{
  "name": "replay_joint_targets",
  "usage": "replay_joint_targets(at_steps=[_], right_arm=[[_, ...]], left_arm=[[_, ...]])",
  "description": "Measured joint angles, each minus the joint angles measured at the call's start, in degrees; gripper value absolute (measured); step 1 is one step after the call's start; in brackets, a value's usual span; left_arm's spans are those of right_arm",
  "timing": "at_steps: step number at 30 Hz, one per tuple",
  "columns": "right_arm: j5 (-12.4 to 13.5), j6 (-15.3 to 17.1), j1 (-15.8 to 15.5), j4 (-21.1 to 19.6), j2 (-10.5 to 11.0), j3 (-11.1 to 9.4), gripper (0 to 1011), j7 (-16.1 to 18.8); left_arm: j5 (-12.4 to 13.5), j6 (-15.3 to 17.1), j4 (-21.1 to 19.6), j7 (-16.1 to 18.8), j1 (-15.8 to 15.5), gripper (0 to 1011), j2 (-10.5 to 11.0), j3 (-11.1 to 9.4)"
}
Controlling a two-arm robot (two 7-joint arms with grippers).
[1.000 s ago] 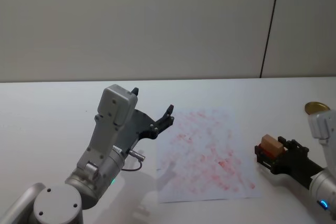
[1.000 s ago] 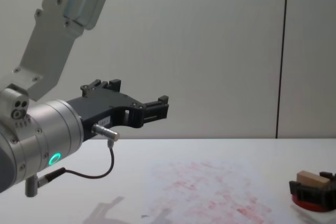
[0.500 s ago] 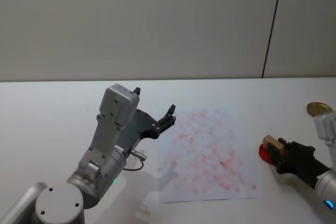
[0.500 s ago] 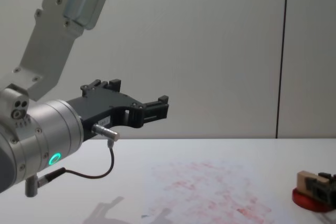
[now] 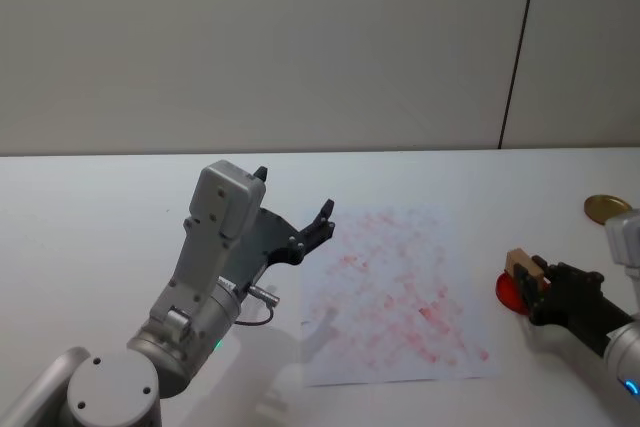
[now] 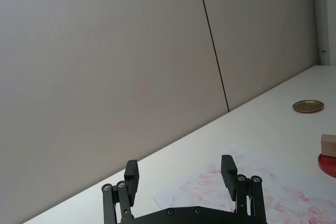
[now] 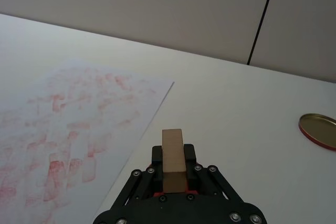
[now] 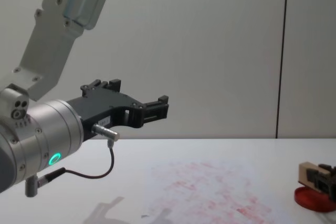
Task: Use the one hand to pick up the stamp and affix it onto the A4 paper.
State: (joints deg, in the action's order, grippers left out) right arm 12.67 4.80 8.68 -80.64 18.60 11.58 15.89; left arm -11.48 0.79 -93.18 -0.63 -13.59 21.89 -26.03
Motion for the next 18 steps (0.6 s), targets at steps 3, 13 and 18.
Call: replay_joint_targets(at_steps=[3, 13, 18], right_arm=[[0.41, -0.65, -0.11, -0.51, -0.10, 0.13, 220, 0.71], [2.13, -0.70, -0.51, -2.50, -0.98, 1.36, 219, 3.90], [2.55, 0.43, -0.76, -3.25, -1.46, 2.13, 220, 5.16]], left_arm=[[0.00, 0.00, 0.00, 0.00, 0.00, 993, 0.00, 0.00], [0.00, 0.00, 0.00, 0.00, 0.00, 993, 0.00, 0.00], [0.00, 0.00, 0.00, 0.00, 0.00, 993, 0.00, 0.00]])
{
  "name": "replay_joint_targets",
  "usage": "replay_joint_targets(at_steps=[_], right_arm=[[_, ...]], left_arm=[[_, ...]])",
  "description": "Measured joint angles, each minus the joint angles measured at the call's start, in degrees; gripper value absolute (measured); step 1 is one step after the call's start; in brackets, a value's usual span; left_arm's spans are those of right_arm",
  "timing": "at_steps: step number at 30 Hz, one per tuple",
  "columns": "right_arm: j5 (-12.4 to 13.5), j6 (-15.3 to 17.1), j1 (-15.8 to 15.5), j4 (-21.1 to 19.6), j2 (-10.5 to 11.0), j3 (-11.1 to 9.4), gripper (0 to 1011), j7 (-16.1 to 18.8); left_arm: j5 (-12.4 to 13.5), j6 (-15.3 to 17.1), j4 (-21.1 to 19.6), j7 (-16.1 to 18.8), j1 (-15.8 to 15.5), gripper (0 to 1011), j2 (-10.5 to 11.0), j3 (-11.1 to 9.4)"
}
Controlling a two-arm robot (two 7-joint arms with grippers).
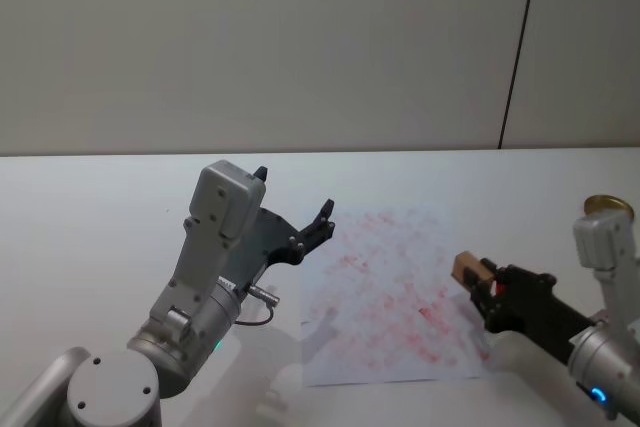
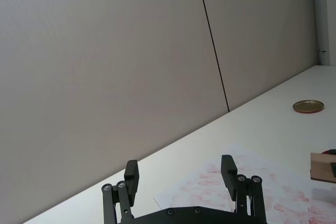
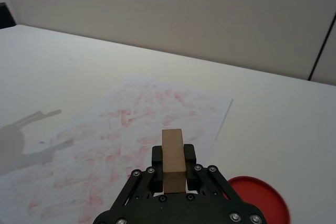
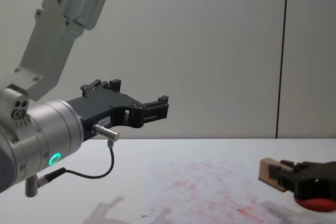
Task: Use the one hand to pick up the stamp and affix it onto the A4 paper.
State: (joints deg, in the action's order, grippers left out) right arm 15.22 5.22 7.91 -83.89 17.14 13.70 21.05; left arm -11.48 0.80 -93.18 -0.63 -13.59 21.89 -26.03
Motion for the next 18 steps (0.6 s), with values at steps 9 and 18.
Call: replay_joint_targets(at_steps=[9, 18], right_arm=[[-0.82, 2.48, -0.55, -0.68, -0.60, 1.39, 220, 1.43], [-2.70, 4.53, -1.13, -0.78, -0.69, 2.38, 220, 2.05]], left_arm=[[0.00, 0.00, 0.00, 0.00, 0.00, 993, 0.00, 0.00], [0.00, 0.00, 0.00, 0.00, 0.00, 993, 0.00, 0.00]])
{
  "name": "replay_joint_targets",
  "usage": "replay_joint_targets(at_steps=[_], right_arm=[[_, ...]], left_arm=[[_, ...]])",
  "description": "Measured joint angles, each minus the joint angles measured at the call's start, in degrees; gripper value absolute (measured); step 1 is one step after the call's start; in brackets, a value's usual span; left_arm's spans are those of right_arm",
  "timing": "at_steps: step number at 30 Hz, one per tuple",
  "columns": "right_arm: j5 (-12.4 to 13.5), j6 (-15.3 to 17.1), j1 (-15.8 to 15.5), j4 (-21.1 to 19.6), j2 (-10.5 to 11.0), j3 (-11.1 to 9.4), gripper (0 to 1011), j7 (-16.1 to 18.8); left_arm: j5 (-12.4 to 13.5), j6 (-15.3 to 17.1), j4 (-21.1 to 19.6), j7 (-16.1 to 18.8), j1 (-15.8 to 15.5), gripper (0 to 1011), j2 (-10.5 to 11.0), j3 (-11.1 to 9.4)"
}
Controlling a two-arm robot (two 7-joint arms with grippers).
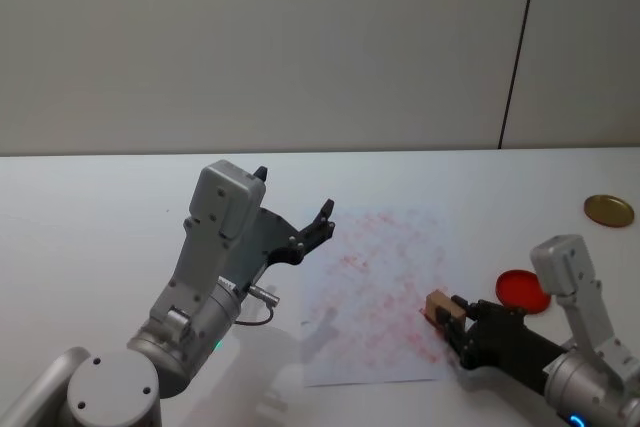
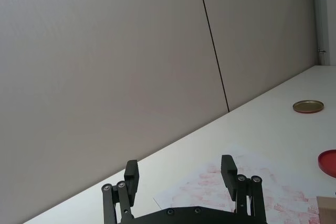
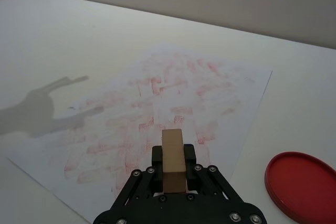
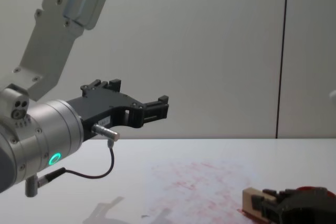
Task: Use the one hand to pick up the stamp and affix it onto the A4 paper.
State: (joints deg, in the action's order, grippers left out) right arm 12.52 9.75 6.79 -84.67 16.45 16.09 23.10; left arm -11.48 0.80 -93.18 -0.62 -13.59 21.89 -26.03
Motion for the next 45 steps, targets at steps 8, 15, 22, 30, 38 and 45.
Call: replay_joint_targets(at_steps=[8, 15, 22, 30, 38, 45], right_arm=[[-0.88, 1.21, -0.13, -0.03, 0.13, 0.24, 219, 0.33], [-1.05, 2.03, 0.08, 0.00, 0.21, 0.25, 220, 0.61], [-0.58, 2.59, 0.25, -0.03, 0.33, 0.22, 219, 0.74], [1.40, 1.58, 0.29, -1.09, 0.62, -0.38, 220, 0.27], [3.63, -1.05, 0.72, -2.64, 1.28, -1.81, 220, -1.42], [4.07, -1.89, 1.23, -2.95, 2.14, -3.06, 220, -3.11]], left_arm=[[0.00, 0.00, 0.00, 0.00, 0.00, 993, 0.00, 0.00], [0.00, 0.00, 0.00, 0.00, 0.00, 993, 0.00, 0.00], [0.00, 0.00, 0.00, 0.00, 0.00, 993, 0.00, 0.00], [0.00, 0.00, 0.00, 0.00, 0.00, 993, 0.00, 0.00], [0.00, 0.00, 0.00, 0.00, 0.00, 993, 0.00, 0.00], [0.00, 0.00, 0.00, 0.00, 0.00, 993, 0.00, 0.00]])
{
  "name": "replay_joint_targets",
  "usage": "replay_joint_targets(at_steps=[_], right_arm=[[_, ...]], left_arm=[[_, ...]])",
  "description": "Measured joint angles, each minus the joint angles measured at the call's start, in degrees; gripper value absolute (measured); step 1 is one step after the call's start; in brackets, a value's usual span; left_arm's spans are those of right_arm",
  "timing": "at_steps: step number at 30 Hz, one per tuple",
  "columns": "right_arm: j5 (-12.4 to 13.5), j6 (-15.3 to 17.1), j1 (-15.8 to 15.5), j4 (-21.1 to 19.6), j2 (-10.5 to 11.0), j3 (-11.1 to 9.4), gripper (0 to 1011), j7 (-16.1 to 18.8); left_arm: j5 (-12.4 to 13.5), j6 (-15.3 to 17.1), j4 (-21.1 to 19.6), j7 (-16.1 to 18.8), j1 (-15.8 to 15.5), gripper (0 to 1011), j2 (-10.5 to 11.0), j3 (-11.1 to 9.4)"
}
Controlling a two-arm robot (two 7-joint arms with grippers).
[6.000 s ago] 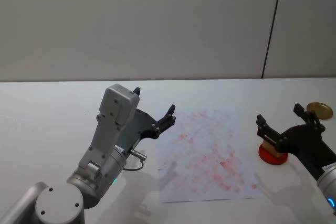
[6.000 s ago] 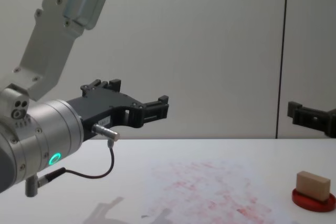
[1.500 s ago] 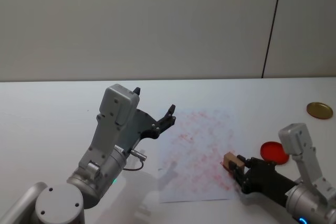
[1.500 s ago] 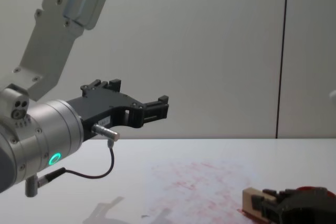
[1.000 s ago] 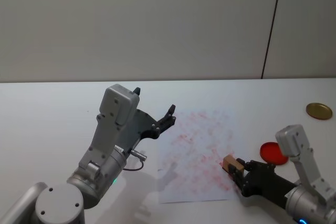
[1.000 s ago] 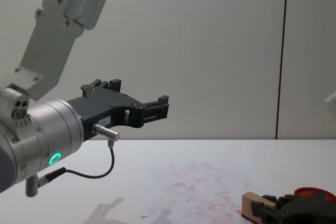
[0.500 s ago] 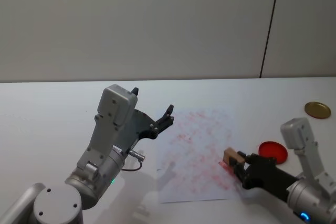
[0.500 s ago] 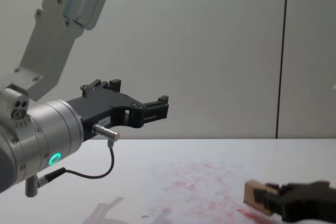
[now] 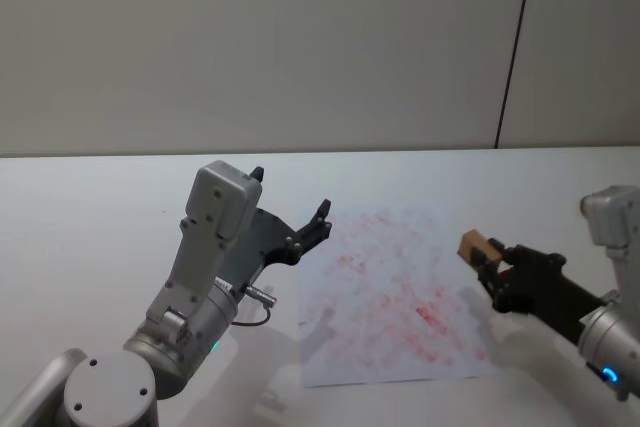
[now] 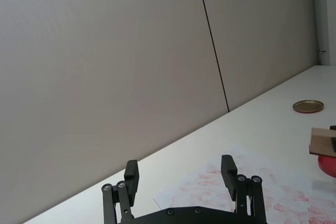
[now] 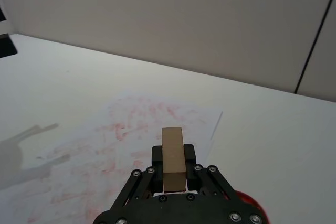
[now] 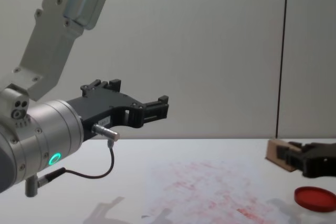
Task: Use the one hand to pick up the stamp and affix it onto the A4 paper.
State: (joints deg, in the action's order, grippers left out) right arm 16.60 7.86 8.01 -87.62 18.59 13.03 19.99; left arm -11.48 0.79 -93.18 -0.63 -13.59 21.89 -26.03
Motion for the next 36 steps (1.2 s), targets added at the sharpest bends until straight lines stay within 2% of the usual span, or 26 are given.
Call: replay_joint_targets(at_steps=[14, 36], right_arm=[[-1.66, 1.04, 0.62, 2.39, 1.51, -1.45, 220, -1.53], [-3.03, 1.01, 1.22, 7.03, 1.23, -1.22, 220, -2.66]], left_arm=[[0.00, 0.00, 0.00, 0.00, 0.00, 993, 0.00, 0.00], [0.00, 0.00, 0.00, 0.00, 0.00, 993, 0.00, 0.00]])
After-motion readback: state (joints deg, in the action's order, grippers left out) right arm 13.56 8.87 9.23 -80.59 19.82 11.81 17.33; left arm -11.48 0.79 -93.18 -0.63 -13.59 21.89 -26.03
